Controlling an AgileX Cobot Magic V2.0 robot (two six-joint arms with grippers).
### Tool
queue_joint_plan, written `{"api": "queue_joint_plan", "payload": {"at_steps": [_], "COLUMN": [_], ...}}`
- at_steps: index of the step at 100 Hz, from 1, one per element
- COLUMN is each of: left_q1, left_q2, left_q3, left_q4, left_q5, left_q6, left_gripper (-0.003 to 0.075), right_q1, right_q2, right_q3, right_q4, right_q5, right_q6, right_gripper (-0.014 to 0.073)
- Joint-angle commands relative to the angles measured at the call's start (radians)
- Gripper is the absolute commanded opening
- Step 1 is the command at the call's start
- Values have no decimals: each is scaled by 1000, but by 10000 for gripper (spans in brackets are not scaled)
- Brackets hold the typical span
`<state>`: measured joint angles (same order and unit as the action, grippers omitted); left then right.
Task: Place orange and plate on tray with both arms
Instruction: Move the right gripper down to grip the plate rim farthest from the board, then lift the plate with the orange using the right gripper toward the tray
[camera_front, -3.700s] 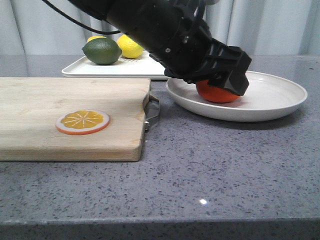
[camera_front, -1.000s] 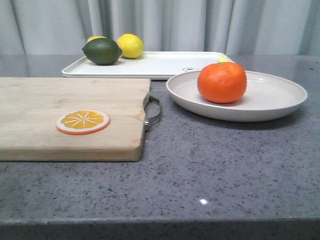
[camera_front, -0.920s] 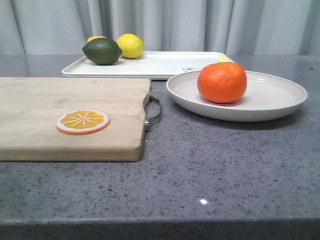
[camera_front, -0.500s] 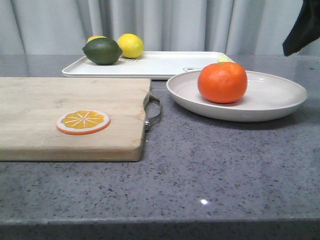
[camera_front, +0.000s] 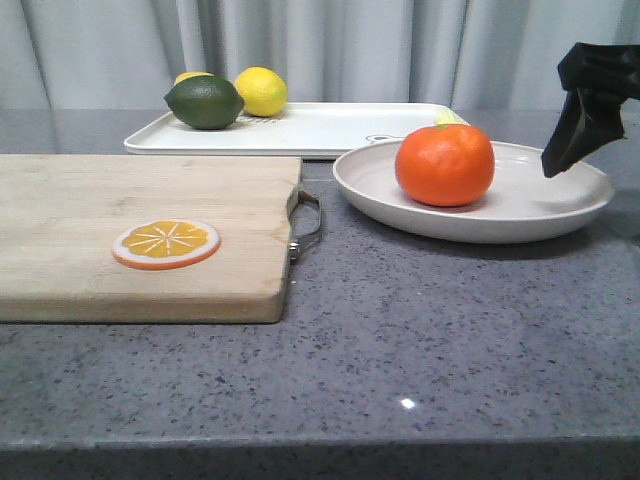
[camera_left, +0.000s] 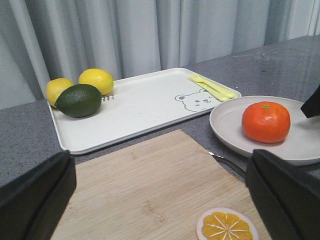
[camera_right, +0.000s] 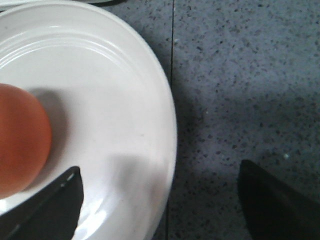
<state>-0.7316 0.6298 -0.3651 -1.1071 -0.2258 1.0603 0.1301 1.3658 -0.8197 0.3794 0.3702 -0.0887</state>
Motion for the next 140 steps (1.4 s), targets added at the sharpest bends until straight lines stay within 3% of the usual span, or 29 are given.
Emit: {"api": "queue_joint_plan", "payload": {"at_steps": [1,38,52,78,94,118,140], "left_q1": [-7,-7,-7,-7,-7,-7,-7], "left_q2": [-4,-4,-4,-4,-4,-4,-4], "left_q3": [-26,-26,-26,-26,-26,-26,-26], "left_q4": [9,9,9,9,9,9,9], "left_q5": [-38,-38,-38,-38,-38,-38,-38], "left_q6": [-8,-8,-8,-8,-8,-8,-8], "left_gripper": [652,652,652,652,652,652,652], "right_q1": [0,1,1,1,1,1,1], "right_q2": [-14,36,36,36,36,34,-20], "right_q3": [-34,-34,-34,-34,-34,-34,-34], "right_q4": [11,11,11,12,36,37,71], "right_q5": [-54,-33,-31,-27,-26,-26,-16], "right_q6": [-12,-12,-12,-11,-11,-11,-11], "right_gripper": [624,601,497,197,56,-67,-69]}}
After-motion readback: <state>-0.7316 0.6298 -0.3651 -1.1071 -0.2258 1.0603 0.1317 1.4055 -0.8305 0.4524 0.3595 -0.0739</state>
